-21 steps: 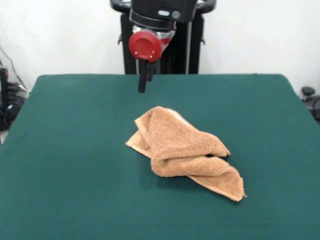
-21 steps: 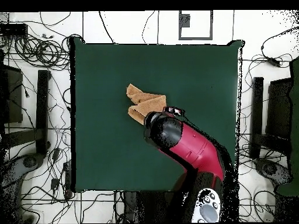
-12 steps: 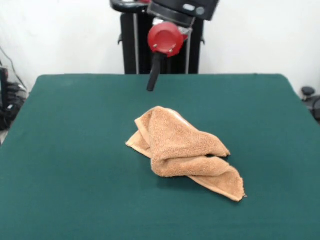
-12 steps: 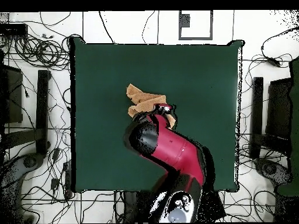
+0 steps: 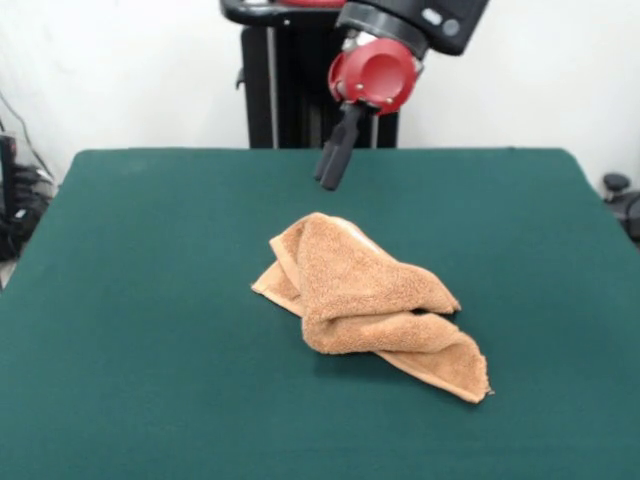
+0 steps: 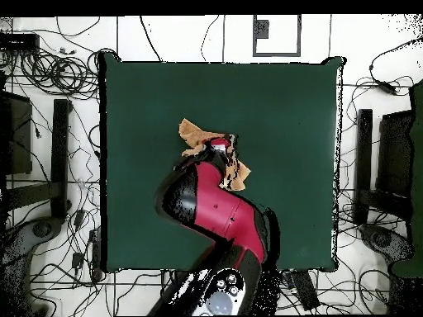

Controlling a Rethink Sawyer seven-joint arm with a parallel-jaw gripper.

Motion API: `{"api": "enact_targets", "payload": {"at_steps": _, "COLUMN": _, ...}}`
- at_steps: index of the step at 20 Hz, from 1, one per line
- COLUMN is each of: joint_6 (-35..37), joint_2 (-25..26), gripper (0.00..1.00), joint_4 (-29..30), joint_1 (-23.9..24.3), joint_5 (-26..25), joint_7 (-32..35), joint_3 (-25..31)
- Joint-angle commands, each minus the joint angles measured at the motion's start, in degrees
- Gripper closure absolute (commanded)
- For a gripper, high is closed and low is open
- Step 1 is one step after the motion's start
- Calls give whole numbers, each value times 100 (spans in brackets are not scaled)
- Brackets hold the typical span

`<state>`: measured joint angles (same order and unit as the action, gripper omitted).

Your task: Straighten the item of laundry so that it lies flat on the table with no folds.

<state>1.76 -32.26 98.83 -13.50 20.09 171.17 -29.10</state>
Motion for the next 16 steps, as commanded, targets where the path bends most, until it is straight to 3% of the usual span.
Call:
{"api": "enact_targets", "payload": {"at_steps": 1, "joint_6": -336, "joint_2": -170, "gripper": 0, "joint_4": 1003, "joint_1": 1087, "joint_5": -624, "joint_7": 169, "joint_3": 1843}}
{"api": "enact_targets", "payload": {"at_steps": 4, "joint_6": 45, "joint_2": -4, "gripper": 0, "joint_4": 714, "joint_1": 683, "joint_5": -669, "joint_7": -61, "joint_3": 1292}}
{"api": "enact_targets", "payload": {"at_steps": 7, "joint_6": 483, "joint_2": -53, "gripper": 0, "joint_4": 617, "joint_1": 775, "joint_5": -783, "joint_7": -190, "joint_3": 1313}}
{"api": "enact_targets", "payload": {"at_steps": 11, "joint_6": 455, "joint_2": -212, "gripper": 0, "joint_4": 728, "joint_1": 997, "joint_5": -929, "joint_7": -104, "joint_3": 1584}}
{"api": "enact_targets", "payload": {"at_steps": 16, "joint_6": 1038, "joint_2": -175, "gripper": 0, "joint_4": 486, "joint_1": 341, "joint_5": -724, "joint_7": 213, "joint_3": 1049}}
